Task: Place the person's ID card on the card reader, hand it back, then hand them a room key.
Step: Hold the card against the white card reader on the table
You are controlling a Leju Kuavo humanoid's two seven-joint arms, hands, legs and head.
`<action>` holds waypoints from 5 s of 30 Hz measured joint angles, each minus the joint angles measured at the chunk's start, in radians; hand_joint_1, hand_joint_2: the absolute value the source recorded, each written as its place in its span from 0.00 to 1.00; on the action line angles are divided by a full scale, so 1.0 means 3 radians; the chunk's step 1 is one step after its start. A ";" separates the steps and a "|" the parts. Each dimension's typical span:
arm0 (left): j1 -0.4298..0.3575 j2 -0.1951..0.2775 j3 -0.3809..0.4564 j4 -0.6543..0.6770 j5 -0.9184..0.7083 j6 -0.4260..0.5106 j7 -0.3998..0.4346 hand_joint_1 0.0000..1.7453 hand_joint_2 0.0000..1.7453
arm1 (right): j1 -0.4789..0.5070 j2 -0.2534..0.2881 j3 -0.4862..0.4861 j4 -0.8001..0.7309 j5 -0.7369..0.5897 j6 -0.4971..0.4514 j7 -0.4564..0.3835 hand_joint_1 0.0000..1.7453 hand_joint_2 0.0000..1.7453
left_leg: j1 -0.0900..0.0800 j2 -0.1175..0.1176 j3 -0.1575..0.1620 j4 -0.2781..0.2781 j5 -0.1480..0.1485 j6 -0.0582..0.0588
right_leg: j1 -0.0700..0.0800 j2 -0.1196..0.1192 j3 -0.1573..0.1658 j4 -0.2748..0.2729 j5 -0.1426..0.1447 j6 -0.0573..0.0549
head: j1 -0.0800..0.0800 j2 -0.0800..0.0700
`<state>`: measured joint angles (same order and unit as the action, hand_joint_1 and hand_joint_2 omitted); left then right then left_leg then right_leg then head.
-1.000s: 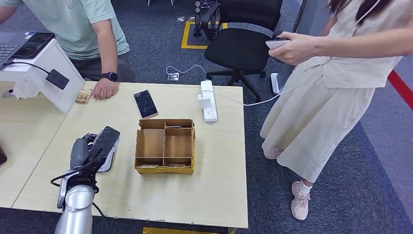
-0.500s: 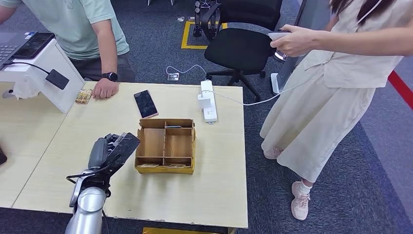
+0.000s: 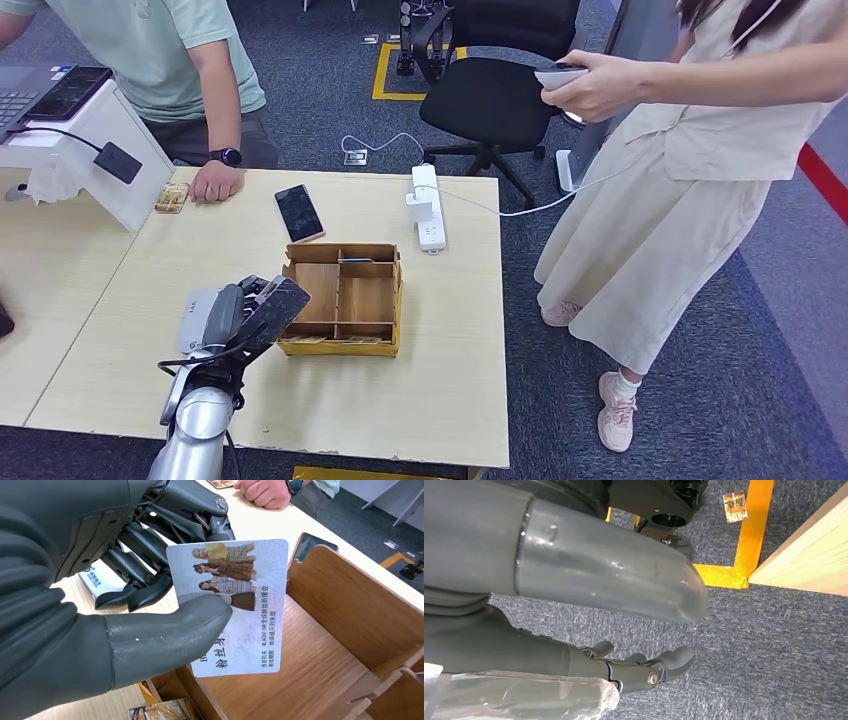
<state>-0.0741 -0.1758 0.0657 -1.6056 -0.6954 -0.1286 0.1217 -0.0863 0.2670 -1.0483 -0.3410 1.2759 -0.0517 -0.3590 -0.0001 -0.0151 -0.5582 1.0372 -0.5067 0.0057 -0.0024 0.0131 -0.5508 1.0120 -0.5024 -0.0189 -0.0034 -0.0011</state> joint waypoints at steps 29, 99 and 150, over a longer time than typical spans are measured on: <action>-0.0274 0.0122 0.0572 0.0000 0.0121 0.0303 0.0172 1.00 1.00 | 0.0000 -0.0001 0.0010 0.0000 0.0018 0.0000 0.0010 0.00 0.00 | 0.0000 -0.0001 -0.0001 0.0000 0.0000 0.0000 | 0.0000 0.0000 0.0000 0.0001 0.0000 0.0000 | 0.0000 0.0000; -0.0033 -0.0022 0.1107 0.0055 -0.0220 0.0115 0.0288 1.00 1.00 | 0.0019 0.0026 0.0003 -0.0104 -0.0078 0.0056 0.0045 0.00 0.00 | 0.0000 -0.0002 -0.0002 -0.0001 0.0000 0.0001 | 0.0000 -0.0002 -0.0001 0.0000 -0.0001 0.0001 | 0.0000 0.0000; -0.0341 -0.0011 0.1103 0.0446 -0.0145 0.0296 0.0222 1.00 1.00 | 0.0085 0.0055 -0.0037 -0.0168 0.0068 0.0056 0.0099 0.00 0.00 | 0.0000 -0.0001 -0.0002 0.0000 0.0000 0.0001 | 0.0000 -0.0001 -0.0001 0.0000 -0.0001 0.0000 | 0.0000 0.0000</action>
<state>-0.1763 -0.1792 0.3967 -1.4718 -0.7388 -0.0399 0.1883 -0.0607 0.2834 -1.0594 -0.3916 1.2963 -0.0349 -0.3293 0.0000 -0.0154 -0.5588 1.0371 -0.5068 0.0058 -0.0023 0.0127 -0.5512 1.0120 -0.5026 -0.0188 -0.0034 -0.0011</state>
